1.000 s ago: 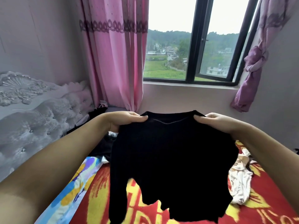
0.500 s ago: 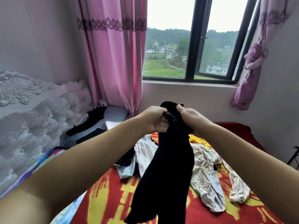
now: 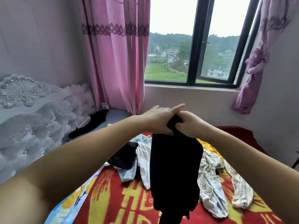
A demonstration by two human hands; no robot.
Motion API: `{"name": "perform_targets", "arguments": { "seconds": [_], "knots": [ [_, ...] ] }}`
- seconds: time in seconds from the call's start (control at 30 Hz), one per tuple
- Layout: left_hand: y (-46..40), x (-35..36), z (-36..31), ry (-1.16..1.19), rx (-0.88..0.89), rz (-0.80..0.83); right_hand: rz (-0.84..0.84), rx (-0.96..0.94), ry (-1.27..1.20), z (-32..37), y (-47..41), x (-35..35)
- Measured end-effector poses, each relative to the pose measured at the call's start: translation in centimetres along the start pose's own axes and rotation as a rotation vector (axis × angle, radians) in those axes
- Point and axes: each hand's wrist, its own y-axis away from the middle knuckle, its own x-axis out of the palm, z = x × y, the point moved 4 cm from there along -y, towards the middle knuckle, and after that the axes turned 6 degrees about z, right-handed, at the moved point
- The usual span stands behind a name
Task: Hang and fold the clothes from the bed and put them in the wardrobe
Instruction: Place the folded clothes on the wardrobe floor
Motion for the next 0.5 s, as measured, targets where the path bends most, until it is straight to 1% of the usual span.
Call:
{"name": "perform_targets", "arguments": {
  "seconds": [0.07,0.1,0.17,0.23,0.37,0.43,0.5],
  "knots": [
    [0.0,0.4,-0.3,0.146,-0.022,-0.07,-0.069,0.026,-0.009,-0.2,0.1,-0.3],
    [0.1,0.3,-0.5,0.188,-0.034,-0.113,-0.103,0.023,-0.009,-0.2,0.2,-0.5],
    [0.1,-0.3,-0.8,0.24,-0.029,-0.148,-0.147,0.023,0.004,-0.4,0.2,-1.3],
    [-0.1,-1.7,-1.0,0.236,-0.015,-0.148,-0.138,0.094,0.037,-0.9,0.3,-2.0],
    [-0.9,-4.6,-1.0,0.262,-0.018,-0.166,-0.11,0.236,-0.005,-3.4,1.1,-2.3],
    [-1.2,-5.5,-1.2,0.252,-0.013,-0.161,-0.123,0.27,-0.091,-5.0,1.8,-1.7],
    [-1.5,-5.8,-1.3,0.273,-0.01,-0.134,-0.092,0.276,-0.217,-6.3,2.4,-0.7]
  ]
}}
